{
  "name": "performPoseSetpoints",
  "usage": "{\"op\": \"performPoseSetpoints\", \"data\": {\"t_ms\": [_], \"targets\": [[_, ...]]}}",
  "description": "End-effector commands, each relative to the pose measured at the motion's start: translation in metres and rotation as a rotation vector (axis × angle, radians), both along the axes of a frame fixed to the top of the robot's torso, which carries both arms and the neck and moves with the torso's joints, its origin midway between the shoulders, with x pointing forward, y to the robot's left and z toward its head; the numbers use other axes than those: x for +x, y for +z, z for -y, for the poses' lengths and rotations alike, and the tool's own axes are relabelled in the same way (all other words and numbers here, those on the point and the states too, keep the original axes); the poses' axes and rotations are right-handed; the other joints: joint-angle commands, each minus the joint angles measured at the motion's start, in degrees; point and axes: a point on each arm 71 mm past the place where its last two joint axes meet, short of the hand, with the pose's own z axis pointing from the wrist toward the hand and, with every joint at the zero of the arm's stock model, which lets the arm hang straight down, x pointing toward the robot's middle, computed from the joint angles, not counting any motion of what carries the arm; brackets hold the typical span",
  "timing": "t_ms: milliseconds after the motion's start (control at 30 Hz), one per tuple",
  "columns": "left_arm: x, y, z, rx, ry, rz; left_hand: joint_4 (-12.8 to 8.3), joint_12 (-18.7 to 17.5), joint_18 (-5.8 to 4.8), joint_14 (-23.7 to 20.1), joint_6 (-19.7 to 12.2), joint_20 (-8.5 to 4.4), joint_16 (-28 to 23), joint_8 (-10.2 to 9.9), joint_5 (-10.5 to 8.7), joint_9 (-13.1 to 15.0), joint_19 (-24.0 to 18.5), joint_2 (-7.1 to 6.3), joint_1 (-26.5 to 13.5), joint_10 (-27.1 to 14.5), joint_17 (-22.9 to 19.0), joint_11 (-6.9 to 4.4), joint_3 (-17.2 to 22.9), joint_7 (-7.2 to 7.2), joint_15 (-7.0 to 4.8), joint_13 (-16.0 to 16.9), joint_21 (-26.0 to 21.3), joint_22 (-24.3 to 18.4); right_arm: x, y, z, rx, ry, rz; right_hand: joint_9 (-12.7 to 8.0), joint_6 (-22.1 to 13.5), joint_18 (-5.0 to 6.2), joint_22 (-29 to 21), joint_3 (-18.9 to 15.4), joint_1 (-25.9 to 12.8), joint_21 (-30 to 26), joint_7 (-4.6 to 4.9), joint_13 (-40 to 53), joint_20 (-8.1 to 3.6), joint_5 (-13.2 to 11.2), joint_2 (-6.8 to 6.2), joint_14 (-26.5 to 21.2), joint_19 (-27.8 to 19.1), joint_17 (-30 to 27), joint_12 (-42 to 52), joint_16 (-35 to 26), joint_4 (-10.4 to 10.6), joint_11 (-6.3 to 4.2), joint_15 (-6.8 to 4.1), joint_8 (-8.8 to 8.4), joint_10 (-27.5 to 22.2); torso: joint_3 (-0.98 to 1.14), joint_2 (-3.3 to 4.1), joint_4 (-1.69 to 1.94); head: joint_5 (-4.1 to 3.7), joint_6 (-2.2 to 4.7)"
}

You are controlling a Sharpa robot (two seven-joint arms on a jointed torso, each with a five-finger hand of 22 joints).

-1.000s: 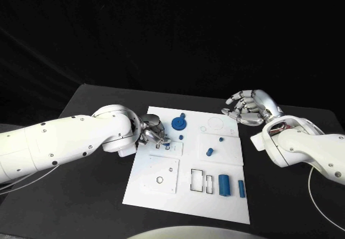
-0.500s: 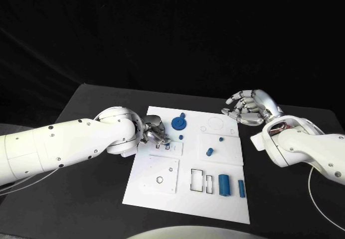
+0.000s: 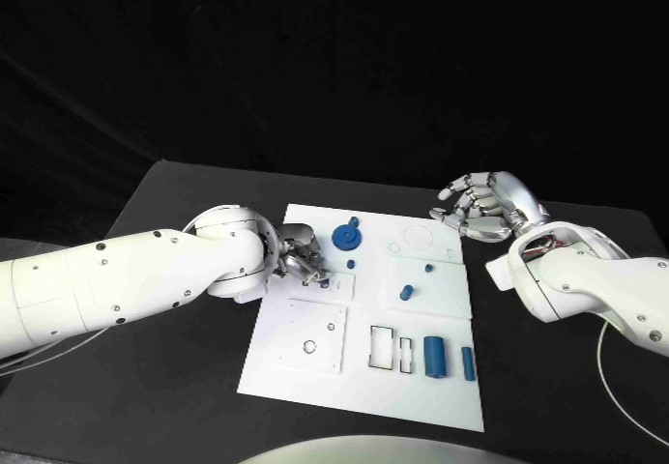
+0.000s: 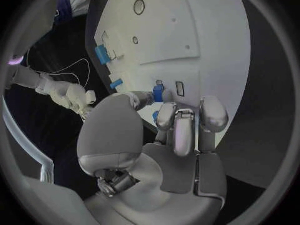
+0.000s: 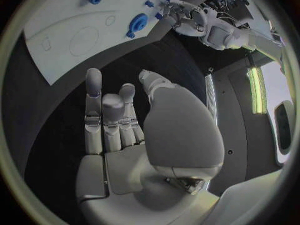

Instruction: Assemble the parts on the task board

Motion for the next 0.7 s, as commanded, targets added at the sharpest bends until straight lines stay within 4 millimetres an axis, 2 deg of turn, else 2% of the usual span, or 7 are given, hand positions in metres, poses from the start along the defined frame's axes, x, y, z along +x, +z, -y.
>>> {"op": "performPoseSetpoints", "data": {"t_ms": [33,700], "targets": [[-0.0024,-0.0013,0.0027,0.025,-0.033,-0.018,-11.69,0.34,-0.67,4.29,0.44,0.04,-0.03,0.22,0.41,0.11,0.43,-0.19,-0.66,0.6,7.91,-0.08,12.11,-0.14,-0.46,0.14,0.28,0.11,-0.0006,0.0004,-0.0015,-0.003,0.015,0.005,-0.09,-0.41,1.09,-0.1,0.32,-0.16,-0.35,-0.03,-0.04,0.17,0.04,-0.27,-0.4,-0.27,-0.05,-0.33,-0.11,0.15,0.08,-0.15,0.22,-0.33,-0.02,0.0,0.03,-0.02,-0.07],[-0.0034,-0.0015,0.0059,0.027,-0.043,-0.022,-11.87,0.46,-0.67,4.29,0.69,-0.02,-0.04,0.36,0.41,0.3,0.42,-0.43,-1.18,0.85,7.91,-0.17,12.45,-0.25,-0.52,0.35,0.28,0.1,-0.0007,0.0003,-0.0016,0.001,0.017,0.002,-0.1,-0.42,1.1,-0.19,0.4,-0.2,-0.47,-0.03,-0.11,0.18,0.05,-0.23,-0.4,-0.25,0.0,-0.32,-0.18,0.15,0.09,-0.14,0.26,-0.34,-0.04,0.03,0.02,-0.06,-0.26]]}}
